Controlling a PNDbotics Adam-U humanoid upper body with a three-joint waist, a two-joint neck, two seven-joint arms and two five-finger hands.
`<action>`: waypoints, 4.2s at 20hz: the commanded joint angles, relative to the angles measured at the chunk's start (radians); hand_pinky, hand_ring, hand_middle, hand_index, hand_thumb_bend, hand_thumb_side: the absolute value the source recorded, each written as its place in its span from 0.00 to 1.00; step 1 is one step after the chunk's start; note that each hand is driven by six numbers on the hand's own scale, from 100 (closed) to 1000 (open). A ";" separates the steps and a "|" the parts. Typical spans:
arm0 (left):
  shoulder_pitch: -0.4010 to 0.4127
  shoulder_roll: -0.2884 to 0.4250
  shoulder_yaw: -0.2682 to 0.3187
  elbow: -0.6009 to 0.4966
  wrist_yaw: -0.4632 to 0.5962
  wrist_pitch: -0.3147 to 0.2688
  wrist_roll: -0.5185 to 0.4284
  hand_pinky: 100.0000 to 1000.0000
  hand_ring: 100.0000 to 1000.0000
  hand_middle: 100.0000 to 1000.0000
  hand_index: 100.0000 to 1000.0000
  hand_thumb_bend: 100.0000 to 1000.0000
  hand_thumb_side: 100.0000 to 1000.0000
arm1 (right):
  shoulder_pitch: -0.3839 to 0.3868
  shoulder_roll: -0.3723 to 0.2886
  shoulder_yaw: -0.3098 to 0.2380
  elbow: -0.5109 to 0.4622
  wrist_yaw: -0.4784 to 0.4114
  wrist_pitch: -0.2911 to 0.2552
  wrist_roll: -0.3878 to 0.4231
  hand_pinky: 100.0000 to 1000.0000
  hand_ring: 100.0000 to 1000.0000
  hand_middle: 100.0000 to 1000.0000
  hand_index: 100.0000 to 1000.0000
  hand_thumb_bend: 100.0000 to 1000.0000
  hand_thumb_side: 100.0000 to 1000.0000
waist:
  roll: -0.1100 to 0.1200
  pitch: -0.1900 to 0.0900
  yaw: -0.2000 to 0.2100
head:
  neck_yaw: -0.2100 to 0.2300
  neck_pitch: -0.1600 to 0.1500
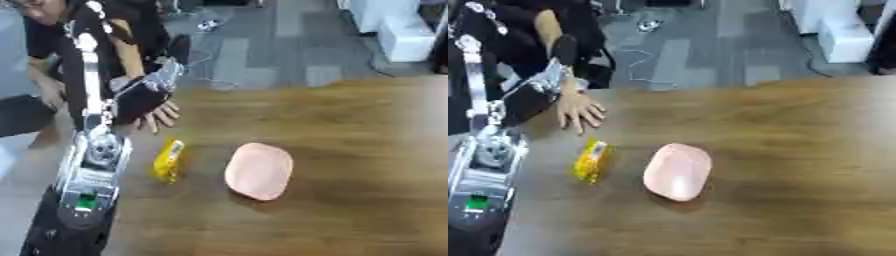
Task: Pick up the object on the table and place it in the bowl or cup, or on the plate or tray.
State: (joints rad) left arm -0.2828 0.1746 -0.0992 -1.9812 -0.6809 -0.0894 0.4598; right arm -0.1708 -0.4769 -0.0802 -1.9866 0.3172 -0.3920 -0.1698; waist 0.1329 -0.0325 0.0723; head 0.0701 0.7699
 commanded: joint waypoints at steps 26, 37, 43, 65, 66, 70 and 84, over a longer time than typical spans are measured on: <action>-0.019 0.029 0.009 0.082 -0.480 0.414 -0.550 0.21 0.54 0.71 0.81 0.80 0.55 | -0.015 -0.015 -0.004 -0.013 0.003 -0.005 0.001 0.00 0.08 0.19 0.67 0.07 1.00 | -0.006 0.001 -0.004 | -0.008 0.000; -0.018 0.026 -0.007 0.177 -0.816 0.400 -0.852 0.24 0.56 0.72 0.81 0.78 0.61 | -0.021 -0.017 -0.004 -0.013 0.001 -0.007 0.001 0.00 0.08 0.19 0.66 0.06 1.00 | -0.004 0.003 -0.009 | -0.015 0.000; -0.020 0.022 -0.015 0.198 -0.877 0.385 -0.957 0.19 0.55 0.72 0.80 0.78 0.64 | -0.023 -0.017 -0.004 -0.013 0.000 -0.007 0.001 0.00 0.08 0.18 0.66 0.06 1.00 | -0.004 0.003 -0.011 | -0.018 0.000; -0.010 0.023 0.011 0.303 -0.915 0.380 -1.084 0.17 0.45 0.50 0.62 0.72 0.71 | -0.032 -0.018 -0.005 -0.013 -0.004 -0.007 0.001 0.00 0.09 0.19 0.66 0.05 1.00 | -0.001 0.004 -0.014 | -0.025 0.000; -0.010 0.023 0.016 0.312 -0.918 0.386 -1.091 0.17 0.45 0.50 0.62 0.72 0.72 | -0.033 -0.019 -0.005 -0.013 -0.005 -0.008 0.001 0.00 0.09 0.19 0.66 0.05 1.00 | -0.001 0.003 -0.013 | -0.024 0.000; -0.011 0.021 0.029 0.353 -0.921 0.399 -1.107 0.18 0.45 0.51 0.61 0.71 0.72 | -0.034 -0.020 -0.005 -0.013 -0.006 -0.008 0.000 0.00 0.09 0.19 0.66 0.04 1.00 | -0.001 0.002 -0.013 | -0.021 0.000; -0.028 0.022 0.046 0.556 -0.916 0.447 -1.000 0.23 0.45 0.52 0.60 0.66 0.72 | -0.033 -0.019 -0.006 -0.013 -0.005 -0.009 0.001 0.00 0.09 0.19 0.65 0.05 1.00 | -0.003 0.005 -0.011 | -0.030 0.000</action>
State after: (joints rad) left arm -0.2907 0.1830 -0.0625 -1.4217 -1.5991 0.3557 -0.5495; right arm -0.1929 -0.4771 -0.0807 -1.9866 0.3156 -0.3996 -0.1691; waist 0.1365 -0.0215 0.0598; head 0.0513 0.7701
